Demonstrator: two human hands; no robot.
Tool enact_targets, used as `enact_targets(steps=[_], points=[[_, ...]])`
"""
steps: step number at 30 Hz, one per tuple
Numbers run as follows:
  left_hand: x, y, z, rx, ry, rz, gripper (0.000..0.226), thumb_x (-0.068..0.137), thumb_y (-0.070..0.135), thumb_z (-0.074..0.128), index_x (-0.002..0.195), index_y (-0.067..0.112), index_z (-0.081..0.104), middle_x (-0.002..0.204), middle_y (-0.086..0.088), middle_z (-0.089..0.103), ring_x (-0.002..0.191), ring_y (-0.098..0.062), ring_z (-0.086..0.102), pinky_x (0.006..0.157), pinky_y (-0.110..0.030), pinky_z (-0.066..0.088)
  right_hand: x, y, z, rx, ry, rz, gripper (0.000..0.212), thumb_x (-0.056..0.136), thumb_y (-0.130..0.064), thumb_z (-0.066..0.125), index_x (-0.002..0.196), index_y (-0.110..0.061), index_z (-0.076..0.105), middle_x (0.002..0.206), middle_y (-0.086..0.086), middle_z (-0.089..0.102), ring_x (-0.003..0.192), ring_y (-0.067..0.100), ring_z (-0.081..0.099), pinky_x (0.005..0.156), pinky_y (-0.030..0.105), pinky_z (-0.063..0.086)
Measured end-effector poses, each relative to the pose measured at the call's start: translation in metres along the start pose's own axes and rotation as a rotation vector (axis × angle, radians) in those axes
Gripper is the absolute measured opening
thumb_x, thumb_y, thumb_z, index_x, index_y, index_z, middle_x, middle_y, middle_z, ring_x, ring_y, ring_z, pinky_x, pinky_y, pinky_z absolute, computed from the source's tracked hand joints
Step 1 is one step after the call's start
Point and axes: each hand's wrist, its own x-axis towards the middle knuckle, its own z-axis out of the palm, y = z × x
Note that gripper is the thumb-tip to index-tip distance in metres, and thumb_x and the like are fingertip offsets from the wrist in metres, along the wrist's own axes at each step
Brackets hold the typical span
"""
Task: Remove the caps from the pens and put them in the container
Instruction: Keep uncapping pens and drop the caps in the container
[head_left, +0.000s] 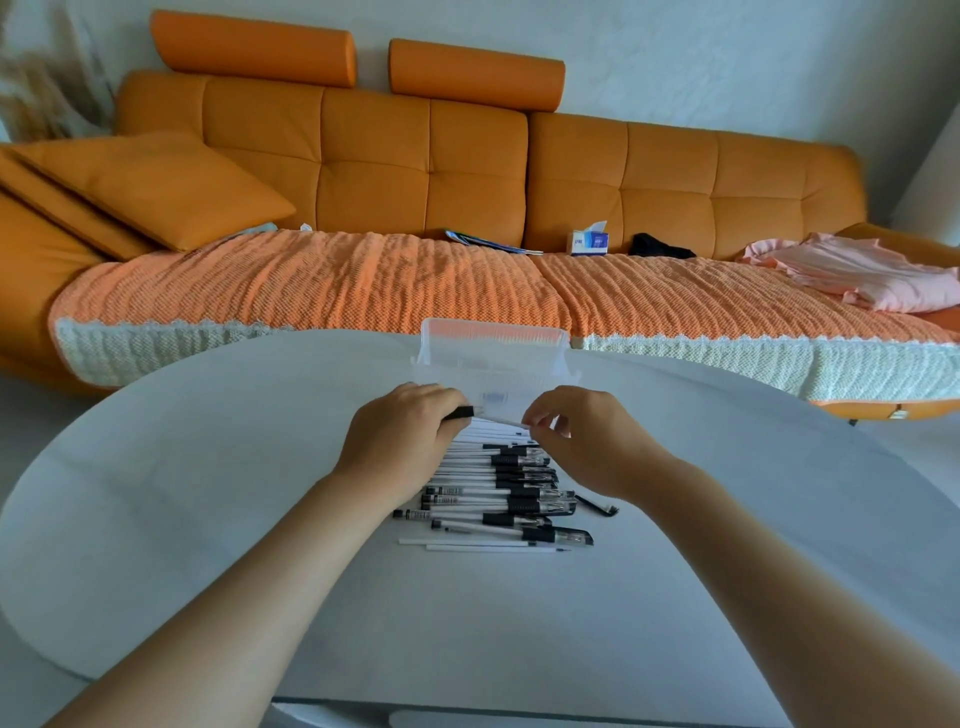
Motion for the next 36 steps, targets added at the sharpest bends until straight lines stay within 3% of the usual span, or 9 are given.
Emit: enact_targets(steps=[3, 7, 10, 13, 19, 25, 30, 33, 36], points=[[-0.003, 0.006, 0.000, -0.045, -0.060, -0.035, 0.017, 0.097, 0.039, 0.053, 0.100, 0.029, 0.067, 0.092, 0.014, 0.067, 0.090, -0.010, 0.060, 0.064, -0.029, 0.048, -0.007, 0.001, 0.002, 0.044, -0.032, 0.028, 0.029, 0.099, -0.015, 0.053, 0.116, -0.031, 0.070, 0.102, -0.016, 0.064, 0.086, 0.006, 0.061, 0.074, 0.015, 0.046], [-0.006, 0.011, -0.004, -0.038, -0.062, -0.114, 0.029, 0.095, 0.051, 0.049, 0.118, 0.038, 0.062, 0.110, 0.019, 0.067, 0.100, -0.008, 0.062, 0.067, -0.023, 0.045, -0.011, 0.009, 0.001, 0.057, -0.012, 0.090, 0.030, 0.099, -0.013, 0.052, 0.119, -0.026, 0.071, 0.114, -0.009, 0.068, 0.090, 0.004, 0.058, 0.084, 0.016, 0.043], [-0.005, 0.011, -0.006, -0.047, -0.028, -0.152, 0.029, 0.098, 0.048, 0.044, 0.121, 0.040, 0.061, 0.112, 0.019, 0.067, 0.099, -0.007, 0.062, 0.063, -0.020, 0.040, -0.014, 0.016, -0.001, 0.081, 0.025, 0.171, 0.030, 0.100, -0.013, 0.050, 0.118, -0.026, 0.070, 0.103, -0.008, 0.068, 0.067, -0.003, 0.054, 0.063, 0.009, 0.039], [-0.003, 0.011, -0.005, -0.043, -0.048, -0.170, 0.025, 0.099, 0.042, 0.047, 0.118, 0.039, 0.063, 0.110, 0.018, 0.067, 0.096, -0.006, 0.061, 0.060, -0.018, 0.037, -0.015, 0.020, -0.001, 0.098, 0.049, 0.184, 0.029, 0.100, -0.014, 0.051, 0.116, -0.027, 0.071, 0.099, -0.010, 0.067, 0.067, -0.003, 0.053, 0.059, 0.010, 0.036], [-0.001, 0.016, -0.002, -0.072, -0.103, -0.183, 0.026, 0.098, 0.039, 0.051, 0.124, 0.039, 0.058, 0.116, 0.019, 0.066, 0.100, -0.009, 0.062, 0.068, -0.024, 0.040, -0.016, 0.020, -0.002, 0.095, 0.047, 0.163, 0.031, 0.099, -0.010, 0.050, 0.114, -0.026, 0.072, 0.103, -0.014, 0.061, 0.069, -0.004, 0.050, 0.062, 0.010, 0.036], [-0.003, 0.018, -0.006, -0.082, -0.158, -0.164, 0.023, 0.099, 0.037, 0.051, 0.119, 0.041, 0.061, 0.117, 0.022, 0.064, 0.101, -0.004, 0.058, 0.071, -0.022, 0.037, -0.015, 0.023, -0.003, 0.014, 0.048, 0.116, 0.031, 0.099, -0.011, 0.051, 0.113, -0.027, 0.073, 0.099, -0.015, 0.058, 0.088, 0.006, 0.052, 0.071, 0.014, 0.038], [-0.006, 0.020, -0.007, -0.065, -0.251, -0.114, 0.023, 0.097, 0.039, 0.053, 0.118, 0.043, 0.061, 0.119, 0.023, 0.063, 0.100, -0.006, 0.059, 0.073, -0.023, 0.039, -0.017, 0.016, -0.005, 0.025, 0.053, 0.047, 0.026, 0.095, -0.014, 0.060, 0.105, -0.032, 0.075, 0.098, -0.013, 0.062, 0.090, 0.010, 0.061, 0.079, 0.031, 0.051], [-0.008, 0.025, -0.006, -0.107, -0.305, -0.081, 0.025, 0.098, 0.038, 0.052, 0.121, 0.041, 0.061, 0.122, 0.018, 0.063, 0.105, -0.011, 0.060, 0.081, -0.027, 0.046, -0.018, 0.009, -0.002, 0.071, 0.059, 0.006, 0.024, 0.091, -0.015, 0.067, 0.103, -0.034, 0.075, 0.094, -0.017, 0.063, 0.086, 0.007, 0.060, 0.079, 0.030, 0.052], [-0.008, 0.026, -0.007, -0.113, -0.311, -0.083, 0.024, 0.098, 0.037, 0.052, 0.120, 0.040, 0.062, 0.120, 0.017, 0.065, 0.105, -0.011, 0.060, 0.083, -0.027, 0.047, -0.018, 0.005, -0.001, 0.132, 0.049, 0.033, 0.035, 0.088, -0.016, 0.071, 0.115, -0.038, 0.069, 0.092, -0.020, 0.063, 0.086, 0.005, 0.059, 0.081, 0.024, 0.050]])
